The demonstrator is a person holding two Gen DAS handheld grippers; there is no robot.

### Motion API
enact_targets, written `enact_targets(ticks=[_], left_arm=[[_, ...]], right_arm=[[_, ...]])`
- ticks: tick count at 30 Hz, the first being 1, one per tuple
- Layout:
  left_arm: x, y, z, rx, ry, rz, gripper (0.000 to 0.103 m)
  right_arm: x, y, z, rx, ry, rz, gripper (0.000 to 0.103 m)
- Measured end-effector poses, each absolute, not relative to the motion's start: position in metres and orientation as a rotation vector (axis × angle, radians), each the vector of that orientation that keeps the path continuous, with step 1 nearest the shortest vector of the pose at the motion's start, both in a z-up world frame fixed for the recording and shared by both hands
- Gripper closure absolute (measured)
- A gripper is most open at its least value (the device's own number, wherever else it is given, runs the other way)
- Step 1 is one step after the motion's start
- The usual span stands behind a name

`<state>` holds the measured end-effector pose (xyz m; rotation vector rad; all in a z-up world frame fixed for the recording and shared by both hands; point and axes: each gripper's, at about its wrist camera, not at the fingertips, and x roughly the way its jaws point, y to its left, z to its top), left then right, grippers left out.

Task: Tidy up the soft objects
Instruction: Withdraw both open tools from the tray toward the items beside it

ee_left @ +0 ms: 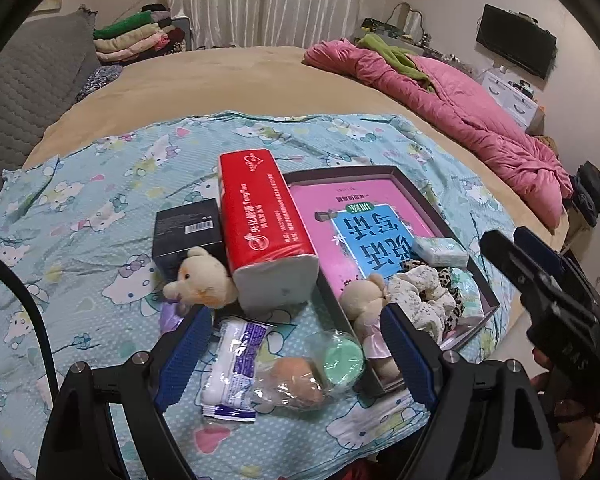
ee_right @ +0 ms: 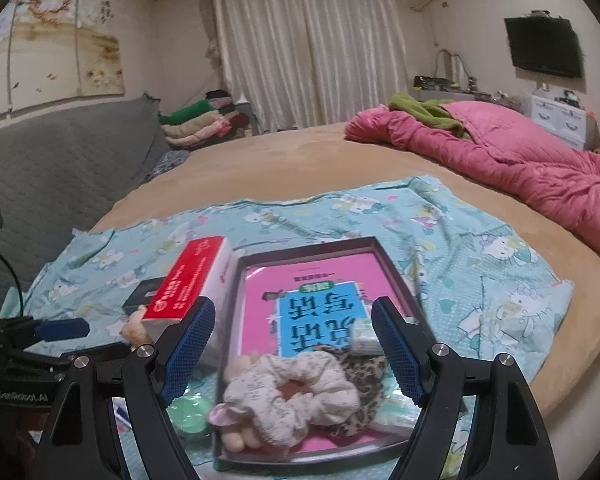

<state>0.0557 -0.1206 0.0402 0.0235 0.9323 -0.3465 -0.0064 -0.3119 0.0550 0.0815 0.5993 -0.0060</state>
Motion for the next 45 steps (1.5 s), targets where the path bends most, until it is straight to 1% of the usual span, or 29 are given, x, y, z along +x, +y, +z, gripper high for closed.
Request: enact_targets(ticks=[10,24,45], left_arm=[[0.057,-0.097,0.047,-0.009,0.917,-0.322,0.017],[0.061,-0.064,0.041,-0.051,0.928,-0.283,0.017],[0.083,0.007,0.003,-0.178,1.010,-0.176,0.017]], right_arm=[[-0.011,-0.287,0.054,0.030,0.623,0.046,0.021],[-0.014,-0.249,0.047,-0.062,0.654,0.108,0.021],[-0.017,-0.212,0.026,-0.232,0.716,0.208,0.021]])
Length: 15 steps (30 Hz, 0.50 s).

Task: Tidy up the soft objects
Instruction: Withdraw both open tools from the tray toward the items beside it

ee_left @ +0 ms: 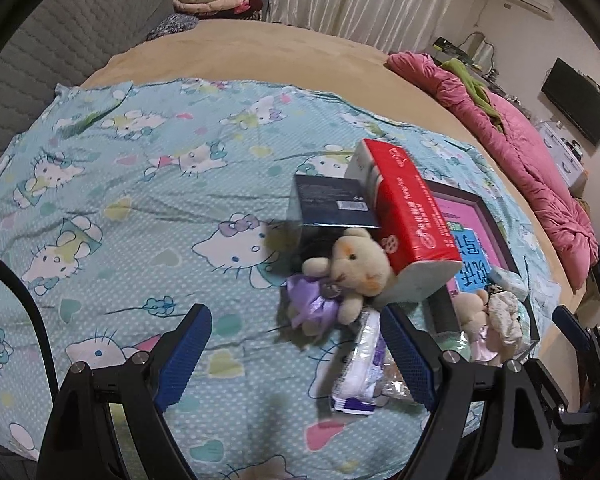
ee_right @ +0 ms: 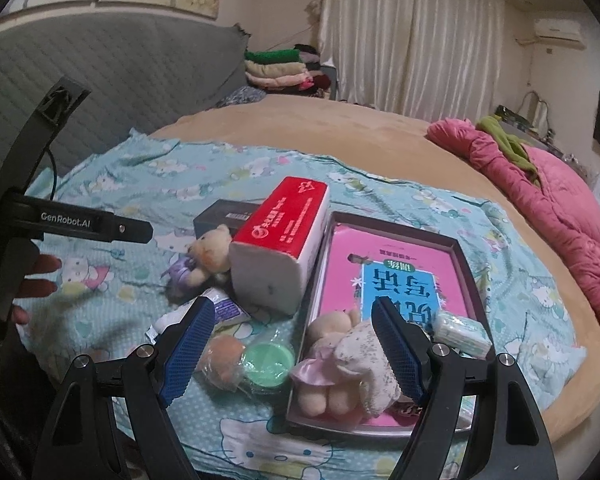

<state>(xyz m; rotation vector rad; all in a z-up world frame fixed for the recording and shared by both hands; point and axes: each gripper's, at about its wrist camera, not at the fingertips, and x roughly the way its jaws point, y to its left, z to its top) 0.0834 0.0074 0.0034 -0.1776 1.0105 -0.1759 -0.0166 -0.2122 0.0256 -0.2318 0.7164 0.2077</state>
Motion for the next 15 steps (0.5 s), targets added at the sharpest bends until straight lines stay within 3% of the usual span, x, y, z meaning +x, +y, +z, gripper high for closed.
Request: enact_targets(ticks=[15], left_arm=[[0.088,-0.001,-0.026,-0.153,1.063,-0.223,0.017]], right_arm=[[-0.022,-0.176,-0.003,-0.405,0.799,0.353,0.021]])
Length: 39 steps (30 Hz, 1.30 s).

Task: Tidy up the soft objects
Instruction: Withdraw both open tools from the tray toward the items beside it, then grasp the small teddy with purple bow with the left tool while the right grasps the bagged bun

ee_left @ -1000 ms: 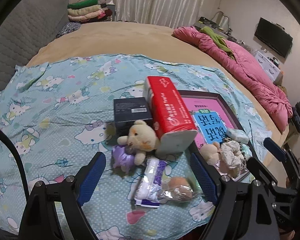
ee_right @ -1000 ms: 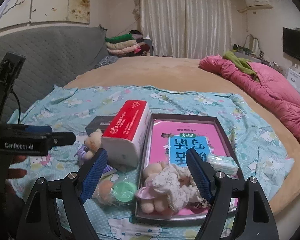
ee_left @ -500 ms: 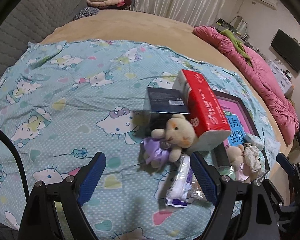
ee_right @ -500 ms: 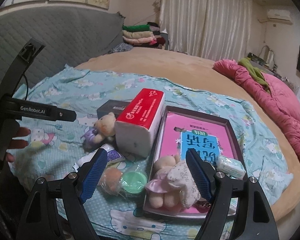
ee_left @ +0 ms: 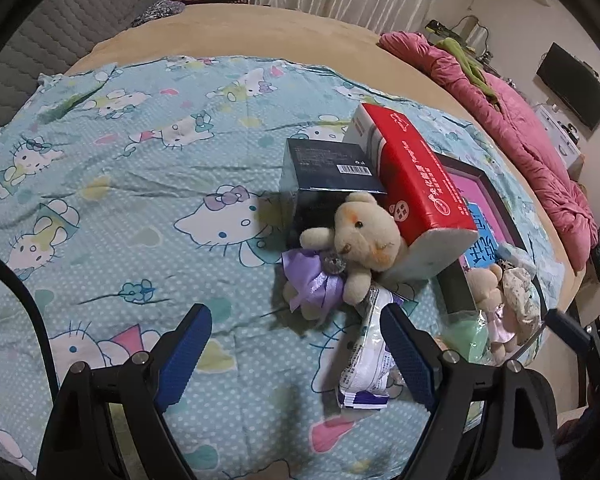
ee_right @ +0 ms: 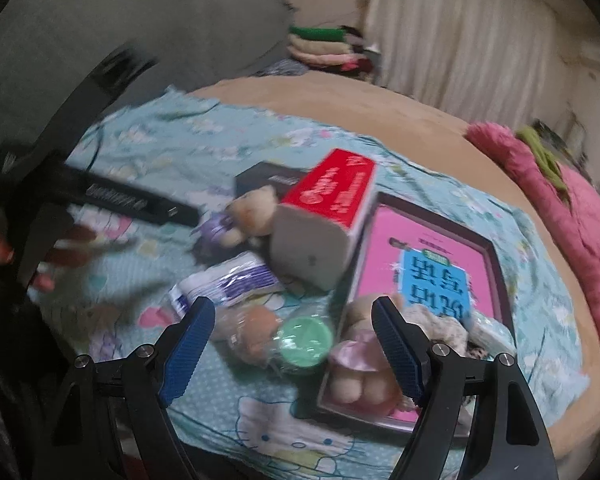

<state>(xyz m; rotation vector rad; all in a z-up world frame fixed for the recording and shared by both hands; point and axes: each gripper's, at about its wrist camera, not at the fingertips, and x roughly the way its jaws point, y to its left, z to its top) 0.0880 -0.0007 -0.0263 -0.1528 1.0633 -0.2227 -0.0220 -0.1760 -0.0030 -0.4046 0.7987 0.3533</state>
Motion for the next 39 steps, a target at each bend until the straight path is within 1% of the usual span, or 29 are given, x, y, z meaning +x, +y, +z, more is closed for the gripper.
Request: enact_targets(ticks=[9,20,22,29,30,31,32,33,36,39], left_arm=[[0.093,-0.007,-0.042,-0.150,1.088,-0.257,0.017],[0.112,-0.013,-0.064,-0.161,1.110,-0.298,0.017],[0.116,-0.014,-0.067,-0.160,1.116,-0.301,0.017],[0.130,-0.017,-0.077,-0.166,1.128,-0.325,0.017],[0.132,-0.018,-0.079,-0.165,1.129,-0.329,0.017],[0.134,-0.019,-0.081,-0.164,1.134,-0.333,0.017],[0.135,-0.019,-0.082,-0.164,1.134,-0.335,0.017],[0.137,-0.019,-0.083,-0.167,1.132,-0.337,0.017],[0.142,-0.018,-0.085,-0.182,1.135,-0.345,0.017],[0.148,-0.018,-0.087,-0.191,1.133,-0.354,0.017]], right_arm=[[-0.030,-0.137,-0.035,-0.646,0.829,0.426,0.021],[-0.015,-0.122,-0.078,-0.919,0.837,0.443,0.022],[-0.014,-0.121,-0.087,-0.976,0.833,0.445,0.025],[-0.007,-0.115,-0.105,-1.075,0.802,0.470,0.031],[-0.005,-0.115,-0.106,-1.074,0.803,0.480,0.037],[-0.002,-0.114,-0.108,-1.071,0.809,0.489,0.047],[0.001,-0.114,-0.110,-1.064,0.819,0.496,0.052],[0.004,-0.114,-0.112,-1.059,0.831,0.495,0.061],[0.010,-0.116,-0.113,-1.048,0.841,0.482,0.063],[0.019,-0.126,-0.105,-0.952,0.867,0.489,0.064]])
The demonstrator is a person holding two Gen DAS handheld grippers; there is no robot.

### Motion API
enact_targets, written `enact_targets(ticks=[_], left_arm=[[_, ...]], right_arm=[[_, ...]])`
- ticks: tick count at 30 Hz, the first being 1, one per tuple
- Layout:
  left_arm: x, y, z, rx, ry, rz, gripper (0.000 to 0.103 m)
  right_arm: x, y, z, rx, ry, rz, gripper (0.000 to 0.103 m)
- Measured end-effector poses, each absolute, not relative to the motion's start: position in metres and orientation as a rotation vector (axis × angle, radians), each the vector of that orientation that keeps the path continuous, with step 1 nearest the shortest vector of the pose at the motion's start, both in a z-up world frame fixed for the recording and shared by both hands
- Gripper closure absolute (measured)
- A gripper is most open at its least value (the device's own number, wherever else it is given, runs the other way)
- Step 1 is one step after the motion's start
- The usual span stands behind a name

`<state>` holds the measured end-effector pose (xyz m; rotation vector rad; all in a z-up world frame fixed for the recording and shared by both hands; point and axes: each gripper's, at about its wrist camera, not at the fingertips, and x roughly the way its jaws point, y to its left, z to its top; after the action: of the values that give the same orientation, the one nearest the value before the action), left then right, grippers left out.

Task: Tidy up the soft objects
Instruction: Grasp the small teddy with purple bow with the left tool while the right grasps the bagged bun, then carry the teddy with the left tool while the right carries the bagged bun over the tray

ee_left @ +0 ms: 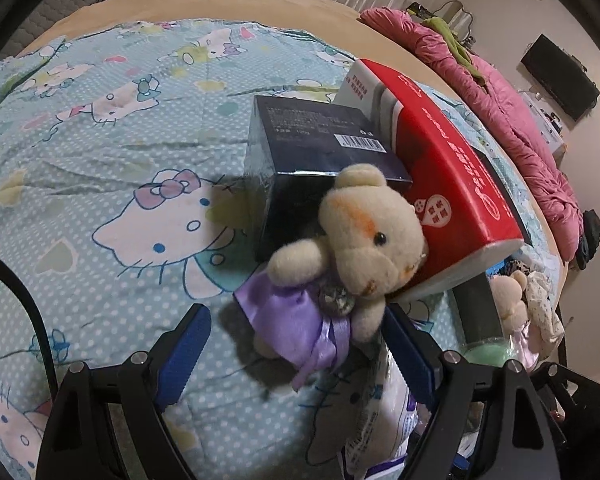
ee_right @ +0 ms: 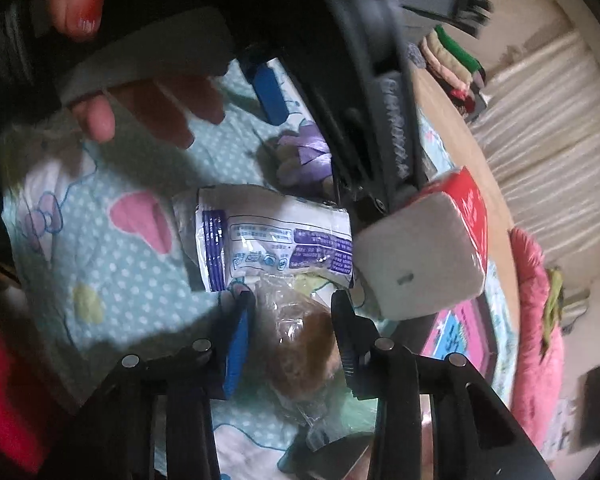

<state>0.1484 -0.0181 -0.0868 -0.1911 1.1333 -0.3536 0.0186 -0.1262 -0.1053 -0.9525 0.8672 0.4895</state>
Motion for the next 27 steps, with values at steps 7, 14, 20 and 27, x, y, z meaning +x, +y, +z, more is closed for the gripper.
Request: enact_targets(ticks=[7,14,20,27], left_arm=[[0.153,-0.017,-0.088,-0.213,1.116,-0.361,0.023],[0.153,-0.015,-0.091,-0.239,1.111,-0.389,0.053],[0.146,-0.006,-0.083,-0.281,1.097,-0.386,0.055],[0.125,-0.003,-0.055,-0.234,1.038,-0.356,0.055]], right_arm=[[0.041,-0.156,-0.077,-0.642,0.901,0.529,0.066],[0.051,-0.169,-0.056,-0.433,0.905,0.546,0.067],[0.052,-0.168,-0.041,-0.365,0.884,0.537,0.067],[0.042,-0.172,-0.029,-0.271,0.832,0.538,0.068]])
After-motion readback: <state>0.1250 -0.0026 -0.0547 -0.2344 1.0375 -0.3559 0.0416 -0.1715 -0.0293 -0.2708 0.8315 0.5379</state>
